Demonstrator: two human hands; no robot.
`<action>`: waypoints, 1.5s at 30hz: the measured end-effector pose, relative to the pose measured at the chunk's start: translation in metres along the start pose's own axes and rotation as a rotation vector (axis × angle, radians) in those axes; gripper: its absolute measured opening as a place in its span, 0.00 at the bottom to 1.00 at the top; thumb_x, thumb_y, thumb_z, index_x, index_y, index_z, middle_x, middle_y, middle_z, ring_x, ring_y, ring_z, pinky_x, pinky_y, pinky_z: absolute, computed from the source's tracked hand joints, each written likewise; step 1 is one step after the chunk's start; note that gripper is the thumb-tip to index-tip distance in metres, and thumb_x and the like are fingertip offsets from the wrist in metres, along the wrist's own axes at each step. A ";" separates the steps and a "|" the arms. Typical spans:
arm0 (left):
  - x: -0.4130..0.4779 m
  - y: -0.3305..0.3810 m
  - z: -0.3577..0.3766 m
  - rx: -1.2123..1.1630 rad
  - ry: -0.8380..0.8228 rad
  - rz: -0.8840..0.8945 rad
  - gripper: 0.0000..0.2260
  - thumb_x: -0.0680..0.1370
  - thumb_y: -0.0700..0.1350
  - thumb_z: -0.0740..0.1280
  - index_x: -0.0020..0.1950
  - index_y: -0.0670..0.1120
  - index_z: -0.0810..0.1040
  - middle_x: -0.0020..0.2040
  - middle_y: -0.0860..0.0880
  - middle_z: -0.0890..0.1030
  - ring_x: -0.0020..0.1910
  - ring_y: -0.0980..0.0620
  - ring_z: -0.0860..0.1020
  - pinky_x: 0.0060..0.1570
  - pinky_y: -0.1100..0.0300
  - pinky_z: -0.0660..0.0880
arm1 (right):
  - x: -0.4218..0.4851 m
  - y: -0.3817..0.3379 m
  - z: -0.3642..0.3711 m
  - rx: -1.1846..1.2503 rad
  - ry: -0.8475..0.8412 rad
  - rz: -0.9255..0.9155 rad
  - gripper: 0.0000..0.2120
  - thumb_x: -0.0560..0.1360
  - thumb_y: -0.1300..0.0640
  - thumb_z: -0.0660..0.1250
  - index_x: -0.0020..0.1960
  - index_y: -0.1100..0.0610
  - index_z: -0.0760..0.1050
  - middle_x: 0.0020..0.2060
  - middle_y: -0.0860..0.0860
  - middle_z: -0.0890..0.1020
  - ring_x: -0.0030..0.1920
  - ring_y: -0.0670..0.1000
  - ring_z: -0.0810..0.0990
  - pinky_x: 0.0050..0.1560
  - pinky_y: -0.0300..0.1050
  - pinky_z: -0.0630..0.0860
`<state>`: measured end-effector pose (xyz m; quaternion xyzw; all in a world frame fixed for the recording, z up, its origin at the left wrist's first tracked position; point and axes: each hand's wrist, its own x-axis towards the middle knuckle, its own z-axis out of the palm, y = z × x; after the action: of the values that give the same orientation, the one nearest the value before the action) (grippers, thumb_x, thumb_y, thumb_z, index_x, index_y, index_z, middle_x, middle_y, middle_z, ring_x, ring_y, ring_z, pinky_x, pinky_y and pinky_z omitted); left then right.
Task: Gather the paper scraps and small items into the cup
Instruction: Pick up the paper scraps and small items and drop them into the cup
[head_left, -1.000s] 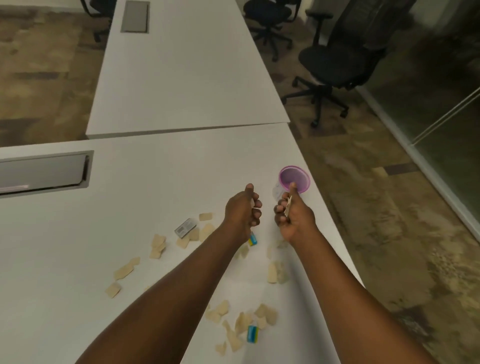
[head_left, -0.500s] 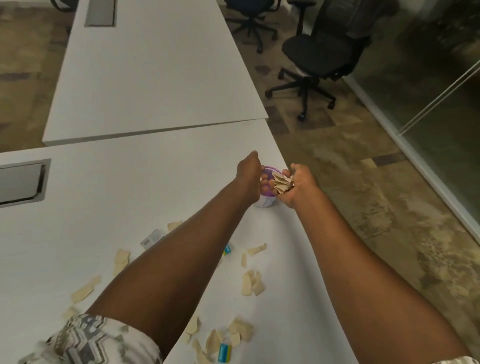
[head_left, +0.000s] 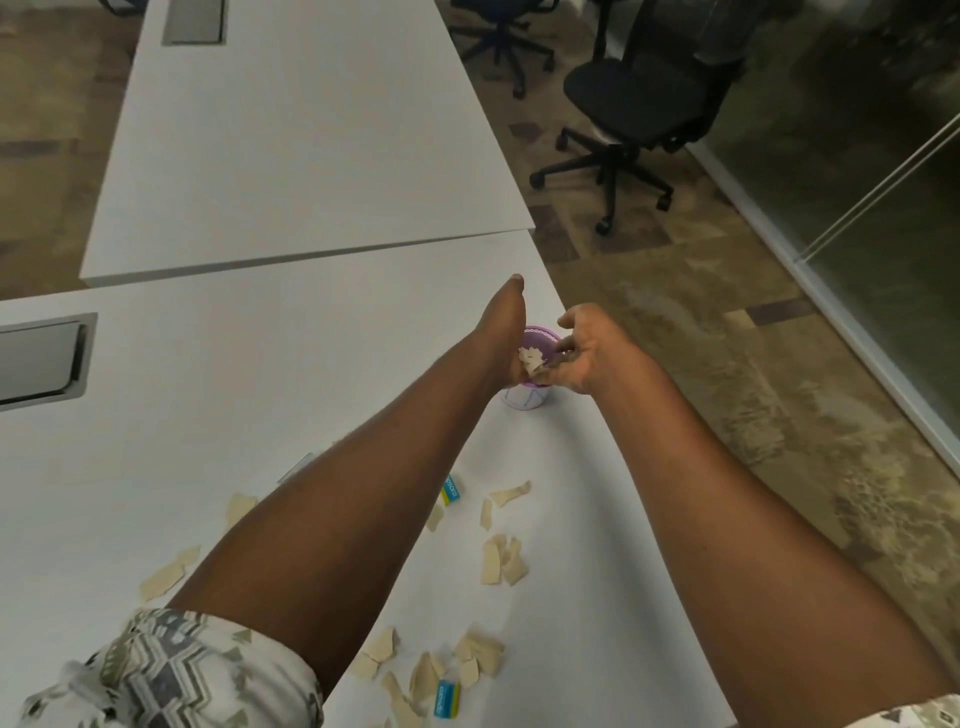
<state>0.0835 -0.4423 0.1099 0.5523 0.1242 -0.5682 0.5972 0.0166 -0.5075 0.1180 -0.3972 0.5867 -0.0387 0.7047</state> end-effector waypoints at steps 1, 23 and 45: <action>0.000 0.000 0.000 0.002 0.005 0.013 0.34 0.77 0.67 0.58 0.76 0.47 0.61 0.67 0.40 0.73 0.59 0.38 0.79 0.59 0.41 0.77 | -0.001 0.000 0.001 -0.005 -0.001 0.004 0.14 0.81 0.58 0.55 0.63 0.65 0.64 0.54 0.61 0.74 0.59 0.64 0.77 0.52 0.64 0.79; -0.055 -0.010 -0.043 0.135 -0.017 0.179 0.23 0.80 0.59 0.60 0.55 0.40 0.79 0.45 0.40 0.84 0.41 0.43 0.83 0.48 0.49 0.81 | -0.040 0.052 0.007 -0.154 0.053 -0.388 0.10 0.79 0.53 0.63 0.48 0.56 0.82 0.39 0.51 0.87 0.39 0.49 0.85 0.38 0.42 0.80; -0.121 -0.196 -0.323 1.096 0.735 0.865 0.19 0.75 0.55 0.64 0.61 0.47 0.77 0.61 0.47 0.77 0.59 0.46 0.76 0.55 0.51 0.74 | -0.054 0.254 0.116 -1.098 -0.106 -0.913 0.24 0.76 0.52 0.70 0.70 0.55 0.71 0.68 0.53 0.73 0.68 0.54 0.72 0.62 0.45 0.72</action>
<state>0.0394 -0.0680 -0.0135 0.9196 -0.2100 -0.0466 0.3287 -0.0049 -0.2467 0.0069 -0.9016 0.2616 -0.0096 0.3443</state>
